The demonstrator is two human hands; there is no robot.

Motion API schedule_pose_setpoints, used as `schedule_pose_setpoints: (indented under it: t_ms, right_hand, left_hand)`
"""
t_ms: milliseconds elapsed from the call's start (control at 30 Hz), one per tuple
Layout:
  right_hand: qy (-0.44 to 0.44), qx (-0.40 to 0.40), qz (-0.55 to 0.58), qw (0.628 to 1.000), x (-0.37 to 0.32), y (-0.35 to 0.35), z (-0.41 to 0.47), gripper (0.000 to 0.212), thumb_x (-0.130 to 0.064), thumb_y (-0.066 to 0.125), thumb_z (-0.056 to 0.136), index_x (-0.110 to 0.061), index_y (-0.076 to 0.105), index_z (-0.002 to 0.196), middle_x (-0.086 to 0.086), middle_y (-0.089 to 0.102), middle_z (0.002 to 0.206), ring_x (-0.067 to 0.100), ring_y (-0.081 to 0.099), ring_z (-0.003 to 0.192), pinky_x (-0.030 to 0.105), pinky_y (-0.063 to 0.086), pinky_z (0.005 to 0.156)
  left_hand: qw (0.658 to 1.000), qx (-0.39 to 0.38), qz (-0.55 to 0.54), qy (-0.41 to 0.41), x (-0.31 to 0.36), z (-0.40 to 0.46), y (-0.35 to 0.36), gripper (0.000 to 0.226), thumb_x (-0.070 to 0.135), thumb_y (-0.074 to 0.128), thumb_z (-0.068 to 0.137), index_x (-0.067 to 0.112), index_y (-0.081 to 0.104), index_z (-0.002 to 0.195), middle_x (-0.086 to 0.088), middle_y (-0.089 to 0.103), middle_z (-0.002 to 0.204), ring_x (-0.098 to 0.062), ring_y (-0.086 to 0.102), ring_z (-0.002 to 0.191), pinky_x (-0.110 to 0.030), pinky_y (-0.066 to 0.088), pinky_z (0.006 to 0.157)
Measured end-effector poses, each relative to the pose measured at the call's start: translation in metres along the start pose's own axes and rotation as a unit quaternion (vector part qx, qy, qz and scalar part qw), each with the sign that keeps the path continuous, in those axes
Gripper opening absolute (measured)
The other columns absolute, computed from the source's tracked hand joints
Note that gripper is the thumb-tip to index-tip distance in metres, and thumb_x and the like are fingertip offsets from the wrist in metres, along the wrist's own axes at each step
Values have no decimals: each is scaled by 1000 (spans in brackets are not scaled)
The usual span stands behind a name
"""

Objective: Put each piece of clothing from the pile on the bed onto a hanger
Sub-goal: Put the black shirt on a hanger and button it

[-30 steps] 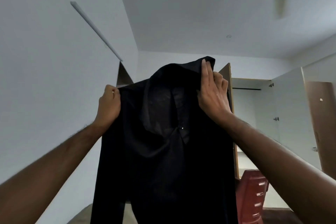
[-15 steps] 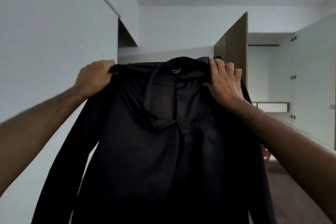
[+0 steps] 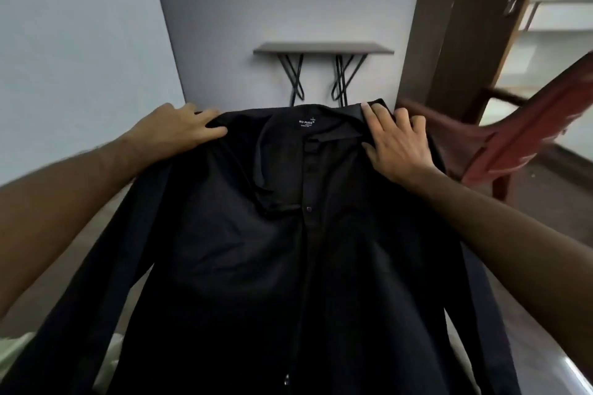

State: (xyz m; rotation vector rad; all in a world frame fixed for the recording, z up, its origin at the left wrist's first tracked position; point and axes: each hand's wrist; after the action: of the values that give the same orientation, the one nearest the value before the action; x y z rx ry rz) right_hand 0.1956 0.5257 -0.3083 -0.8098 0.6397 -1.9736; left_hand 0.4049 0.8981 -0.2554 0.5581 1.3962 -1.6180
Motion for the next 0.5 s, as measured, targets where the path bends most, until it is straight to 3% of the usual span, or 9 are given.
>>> schedule_pose_setpoints:
  t_ms: [67,133,233,300,367,500]
  right_hand:
    - [-6,-56,4,998,-14,70,-2,81,-45,58,92,-15,21,159,5,38,154,34,40,117,50,34,91]
    - [10,-141,31,989,-34,139,-12,85,-47,55,94,-18,12,161,2,27,162,34,31,137,55,26,108]
    - [51,-277,84,956,-73,235,-46,81,-57,41,98,-20,5,161,0,15,167,33,7,152,61,4,119]
    - [80,-281,122,949,-88,280,-64,75,-57,35,100,-17,13,161,2,20,166,34,12,152,61,5,119]
    - [83,-266,142,950,-92,304,-64,74,-56,36,100,-15,20,159,5,27,164,35,23,148,58,13,117]
    - [32,-296,145,944,-85,313,-55,76,-58,30,101,-12,16,159,6,24,165,33,23,149,59,13,118]
  left_hand:
    - [999,-48,-7,-19,38,26,60,42,9,58,88,17,50,128,-11,51,117,-30,57,83,-36,44,56]
    - [991,-116,-46,-42,83,47,123,33,18,55,90,14,55,122,-9,53,118,-31,58,98,-42,50,77]
    - [930,-294,-171,-138,173,53,207,43,29,48,95,14,50,136,-12,31,156,-34,40,135,-55,35,107]
    - [903,-296,-239,-200,225,39,251,51,32,41,102,12,39,149,-11,16,165,-35,24,146,-64,26,110]
    - [900,-241,-270,-244,247,32,277,54,28,41,103,9,33,153,-13,18,164,-36,21,148,-71,24,108]
    - [923,-245,-220,-200,239,38,283,57,23,40,102,8,27,155,-15,15,163,-39,22,144,-75,18,108]
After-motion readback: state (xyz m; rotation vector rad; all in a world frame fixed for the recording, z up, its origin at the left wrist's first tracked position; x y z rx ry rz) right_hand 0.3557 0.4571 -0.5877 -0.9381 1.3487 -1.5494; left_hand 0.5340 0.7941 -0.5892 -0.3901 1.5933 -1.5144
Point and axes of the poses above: each hand's wrist, its own z-axis towards the middle knuckle, its own y-axis out of the palm, x = y × z
